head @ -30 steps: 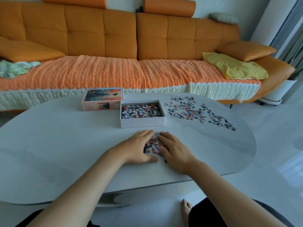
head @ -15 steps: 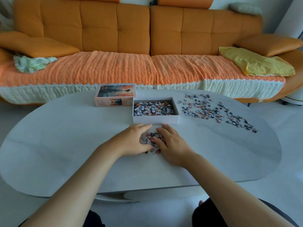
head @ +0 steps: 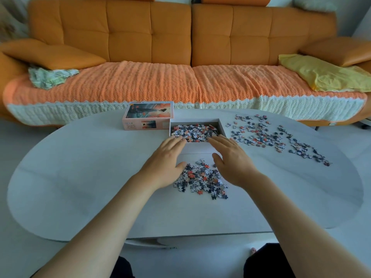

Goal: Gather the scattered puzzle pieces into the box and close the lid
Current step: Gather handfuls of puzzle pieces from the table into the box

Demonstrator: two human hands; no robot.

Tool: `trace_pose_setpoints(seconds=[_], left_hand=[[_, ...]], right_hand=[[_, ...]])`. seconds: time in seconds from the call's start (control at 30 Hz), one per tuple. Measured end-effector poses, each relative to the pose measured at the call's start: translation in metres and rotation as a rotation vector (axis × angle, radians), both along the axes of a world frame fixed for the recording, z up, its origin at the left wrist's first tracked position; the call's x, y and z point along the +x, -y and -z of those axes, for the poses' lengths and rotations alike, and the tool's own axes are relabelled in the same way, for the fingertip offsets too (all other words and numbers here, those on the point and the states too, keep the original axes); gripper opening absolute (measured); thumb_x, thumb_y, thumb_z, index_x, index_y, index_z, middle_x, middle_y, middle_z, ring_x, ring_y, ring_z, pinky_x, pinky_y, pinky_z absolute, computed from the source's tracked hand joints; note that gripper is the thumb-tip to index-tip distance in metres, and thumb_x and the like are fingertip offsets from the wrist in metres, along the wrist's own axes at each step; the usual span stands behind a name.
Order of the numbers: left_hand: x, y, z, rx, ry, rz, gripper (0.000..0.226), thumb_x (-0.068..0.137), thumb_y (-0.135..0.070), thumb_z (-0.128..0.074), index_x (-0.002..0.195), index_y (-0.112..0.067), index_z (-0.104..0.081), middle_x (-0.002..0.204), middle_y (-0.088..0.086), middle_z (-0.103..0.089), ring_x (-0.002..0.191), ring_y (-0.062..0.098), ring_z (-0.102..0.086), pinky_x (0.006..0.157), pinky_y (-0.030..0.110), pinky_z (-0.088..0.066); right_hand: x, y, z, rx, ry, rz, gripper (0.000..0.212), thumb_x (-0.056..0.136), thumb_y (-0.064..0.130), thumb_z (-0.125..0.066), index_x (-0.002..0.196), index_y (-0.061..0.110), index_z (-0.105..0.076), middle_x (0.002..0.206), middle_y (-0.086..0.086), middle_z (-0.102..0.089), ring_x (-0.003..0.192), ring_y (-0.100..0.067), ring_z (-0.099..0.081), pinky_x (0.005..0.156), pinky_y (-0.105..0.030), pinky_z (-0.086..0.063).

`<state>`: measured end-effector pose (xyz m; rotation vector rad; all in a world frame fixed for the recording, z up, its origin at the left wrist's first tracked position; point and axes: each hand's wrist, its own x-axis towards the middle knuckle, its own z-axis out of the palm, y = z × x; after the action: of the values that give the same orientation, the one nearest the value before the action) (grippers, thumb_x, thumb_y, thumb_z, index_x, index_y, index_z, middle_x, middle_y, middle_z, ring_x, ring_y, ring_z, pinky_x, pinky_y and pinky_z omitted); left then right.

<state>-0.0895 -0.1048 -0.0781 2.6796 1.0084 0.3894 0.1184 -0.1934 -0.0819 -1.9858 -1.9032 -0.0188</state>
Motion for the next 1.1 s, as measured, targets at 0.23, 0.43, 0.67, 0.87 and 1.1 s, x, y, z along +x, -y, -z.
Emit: trace_pose_setpoints(seconds=[0.23, 0.43, 0.67, 0.87, 1.1], left_hand=[[-0.004, 0.01, -0.006, 0.123, 0.07, -0.016, 0.055, 0.095, -0.039, -0.054, 0.144, -0.019, -0.041, 0.144, -0.006, -0.043, 0.134, 0.016, -0.034, 0.114, 0.034, -0.024], [-0.001, 0.023, -0.009, 0.197, 0.19, 0.12, 0.038, 0.089, -0.034, -0.062, 0.125, -0.022, -0.056, 0.121, -0.009, -0.054, 0.114, 0.011, -0.047, 0.094, 0.033, -0.045], [0.006, 0.031, 0.01, 0.02, -0.149, 0.162, 0.062, 0.092, -0.052, -0.053, 0.147, -0.027, -0.039, 0.139, -0.005, -0.037, 0.129, 0.015, -0.028, 0.109, 0.035, -0.032], [0.009, 0.027, 0.009, -0.109, 0.043, 0.11, 0.035, 0.09, -0.032, -0.067, 0.124, -0.024, -0.064, 0.111, -0.01, -0.053, 0.111, 0.009, -0.045, 0.096, 0.03, -0.043], [0.012, 0.023, -0.001, -0.113, 0.121, 0.075, 0.014, 0.088, -0.02, -0.069, 0.101, -0.023, -0.074, 0.093, -0.009, -0.06, 0.084, 0.009, -0.058, 0.081, 0.027, -0.05]], right_hand=[[0.001, 0.016, -0.007, 0.056, 0.02, -0.002, 0.042, 0.097, 0.021, -0.05, 0.138, 0.023, -0.051, 0.139, 0.005, -0.054, 0.13, -0.017, -0.046, 0.112, -0.037, -0.032], [-0.008, 0.031, -0.026, 0.074, 0.06, -0.106, 0.035, 0.089, 0.032, -0.057, 0.124, 0.027, -0.061, 0.114, 0.007, -0.054, 0.095, -0.017, -0.059, 0.077, -0.034, -0.052], [-0.021, 0.032, -0.021, -0.387, 0.055, -0.105, 0.052, 0.086, 0.044, -0.057, 0.134, 0.03, -0.048, 0.119, 0.002, -0.043, 0.083, -0.019, -0.053, 0.073, -0.03, -0.043], [-0.026, 0.02, -0.019, -0.349, -0.15, -0.037, 0.037, 0.087, 0.035, -0.066, 0.123, 0.027, -0.061, 0.111, 0.002, -0.049, 0.092, -0.017, -0.056, 0.086, -0.03, -0.047], [-0.029, 0.008, -0.024, -0.255, -0.224, 0.015, 0.02, 0.082, 0.016, -0.072, 0.101, 0.023, -0.073, 0.092, 0.009, -0.06, 0.076, -0.005, -0.055, 0.063, -0.01, -0.039]])
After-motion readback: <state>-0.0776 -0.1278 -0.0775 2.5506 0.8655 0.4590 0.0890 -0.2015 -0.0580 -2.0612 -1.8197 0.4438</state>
